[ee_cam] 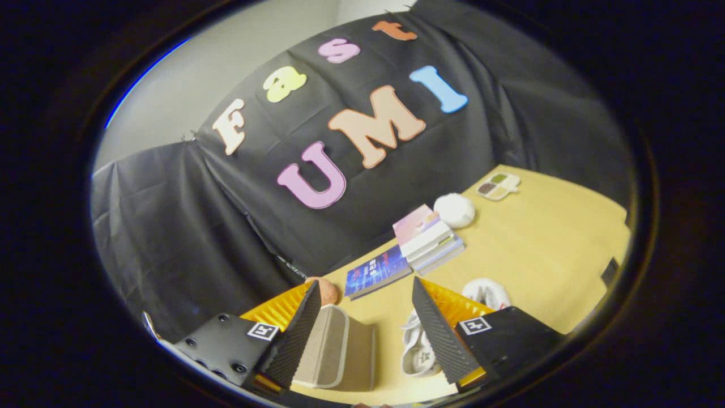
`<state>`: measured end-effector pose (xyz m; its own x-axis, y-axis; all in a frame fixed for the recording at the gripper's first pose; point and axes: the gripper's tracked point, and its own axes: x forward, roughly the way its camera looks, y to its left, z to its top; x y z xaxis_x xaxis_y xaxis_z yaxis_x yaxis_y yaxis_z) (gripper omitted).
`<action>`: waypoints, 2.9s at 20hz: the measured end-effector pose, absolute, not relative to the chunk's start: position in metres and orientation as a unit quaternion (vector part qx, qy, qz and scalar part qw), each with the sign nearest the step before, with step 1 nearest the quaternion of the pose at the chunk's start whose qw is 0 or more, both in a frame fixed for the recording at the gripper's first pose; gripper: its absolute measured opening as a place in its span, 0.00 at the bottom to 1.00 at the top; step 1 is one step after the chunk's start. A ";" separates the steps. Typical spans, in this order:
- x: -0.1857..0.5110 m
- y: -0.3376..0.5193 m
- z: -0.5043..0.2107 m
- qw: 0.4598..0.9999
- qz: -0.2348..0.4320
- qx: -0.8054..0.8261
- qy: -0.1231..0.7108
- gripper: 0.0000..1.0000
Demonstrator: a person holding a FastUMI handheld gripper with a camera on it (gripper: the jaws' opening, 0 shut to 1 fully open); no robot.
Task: Open the storage box then place both shoes into the box .Put the left shoe in first, then the right shoe, with the right side of both shoes facing outward in a uniform manner.
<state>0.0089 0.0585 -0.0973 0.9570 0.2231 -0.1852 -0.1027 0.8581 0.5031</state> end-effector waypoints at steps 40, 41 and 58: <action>-0.053 0.228 -0.301 0.693 0.157 0.623 0.326 0.32; -0.050 0.216 -0.302 0.695 0.151 0.625 0.322 0.22; -0.083 0.311 -0.133 0.773 0.323 0.488 0.246 0.08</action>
<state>-0.0833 0.3113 -0.1326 0.6707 0.7389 -0.0645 -0.2599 0.3156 0.9126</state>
